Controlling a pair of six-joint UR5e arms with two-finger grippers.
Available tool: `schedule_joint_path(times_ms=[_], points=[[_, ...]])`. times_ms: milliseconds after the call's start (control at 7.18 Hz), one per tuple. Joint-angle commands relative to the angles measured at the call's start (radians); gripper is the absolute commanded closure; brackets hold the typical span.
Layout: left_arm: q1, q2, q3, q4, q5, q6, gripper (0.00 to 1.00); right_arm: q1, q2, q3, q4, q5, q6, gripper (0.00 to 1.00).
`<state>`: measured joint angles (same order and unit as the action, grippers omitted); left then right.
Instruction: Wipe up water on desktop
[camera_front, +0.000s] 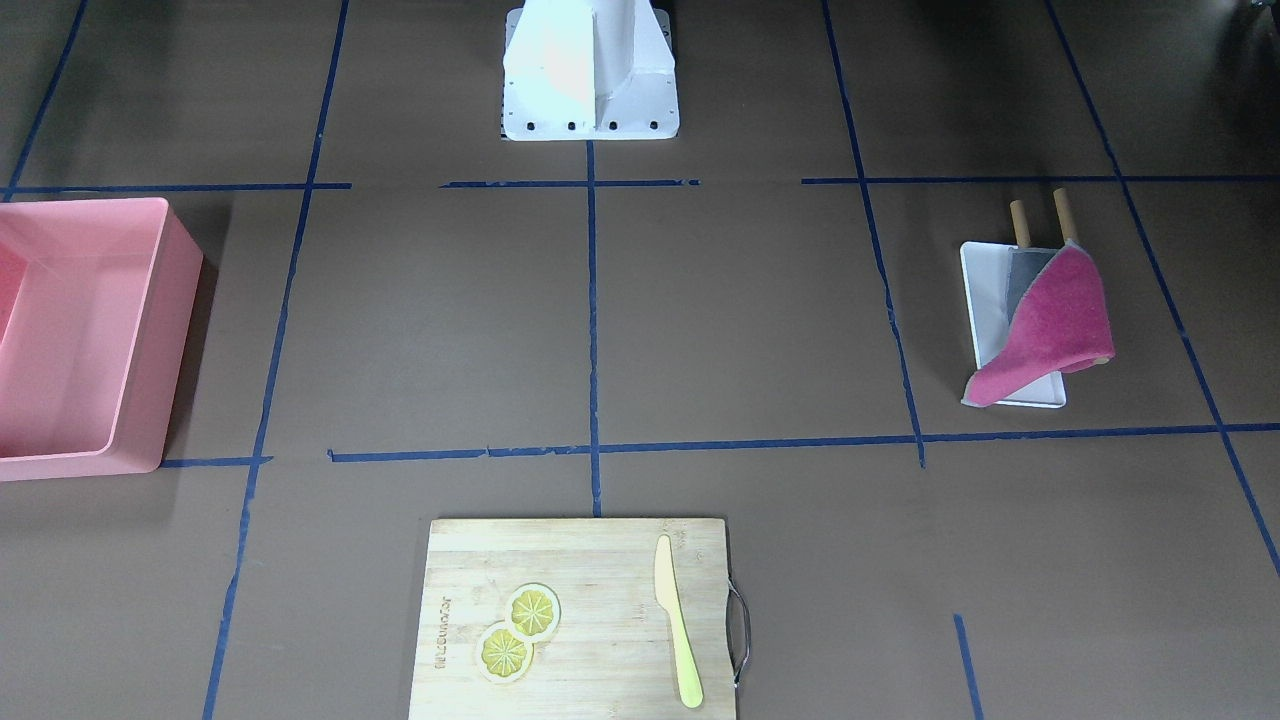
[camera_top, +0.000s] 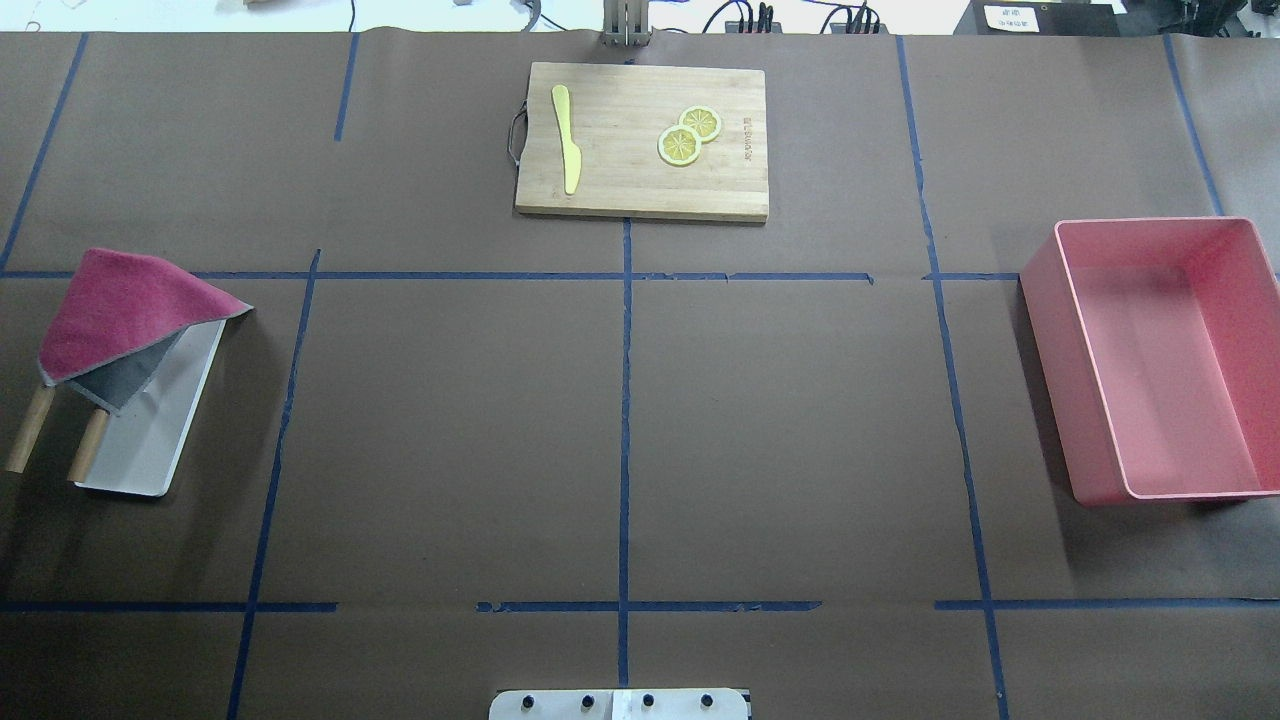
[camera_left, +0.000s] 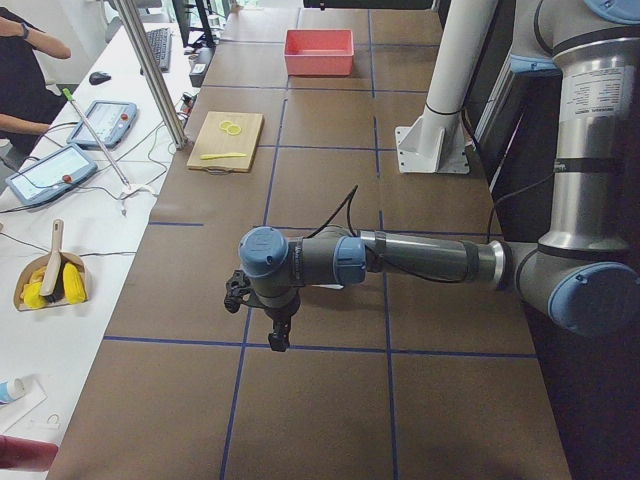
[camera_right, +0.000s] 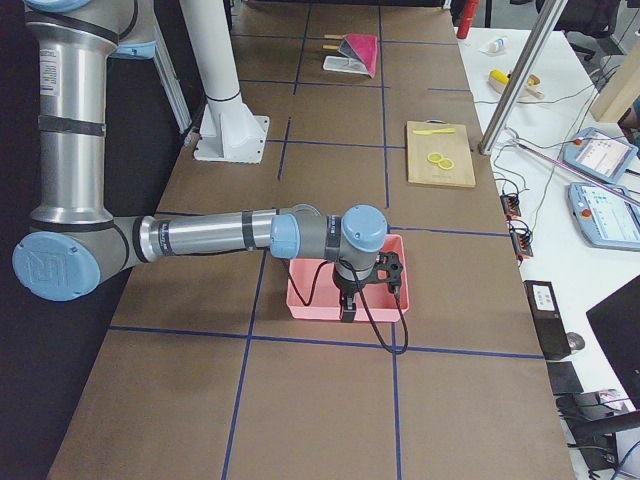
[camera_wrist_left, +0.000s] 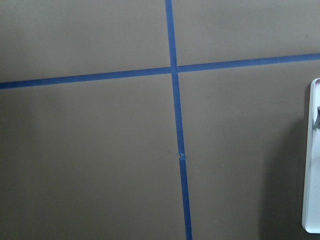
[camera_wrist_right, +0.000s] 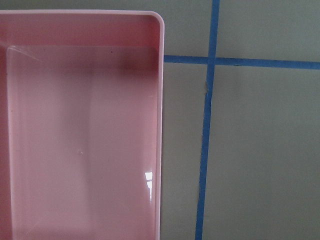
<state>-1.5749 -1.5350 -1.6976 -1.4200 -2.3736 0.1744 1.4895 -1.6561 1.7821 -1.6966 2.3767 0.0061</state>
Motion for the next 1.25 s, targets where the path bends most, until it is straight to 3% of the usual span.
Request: schedule_joint_path(times_ms=[0,696,1114], points=[[0.001,-0.007,-0.026,0.004,0.004,-0.01,0.0,0.0,-0.001,0.002,0.0,0.001,0.0,0.0],[0.001,-0.004,-0.047,-0.011,-0.001,-0.018,0.0,0.0,-0.002,0.002,0.0,0.001,-0.001,0.0],[0.01,0.016,-0.082,-0.04,-0.072,-0.013,0.0,0.0,-0.007,0.007,0.002,-0.001,-0.002,0.0]])
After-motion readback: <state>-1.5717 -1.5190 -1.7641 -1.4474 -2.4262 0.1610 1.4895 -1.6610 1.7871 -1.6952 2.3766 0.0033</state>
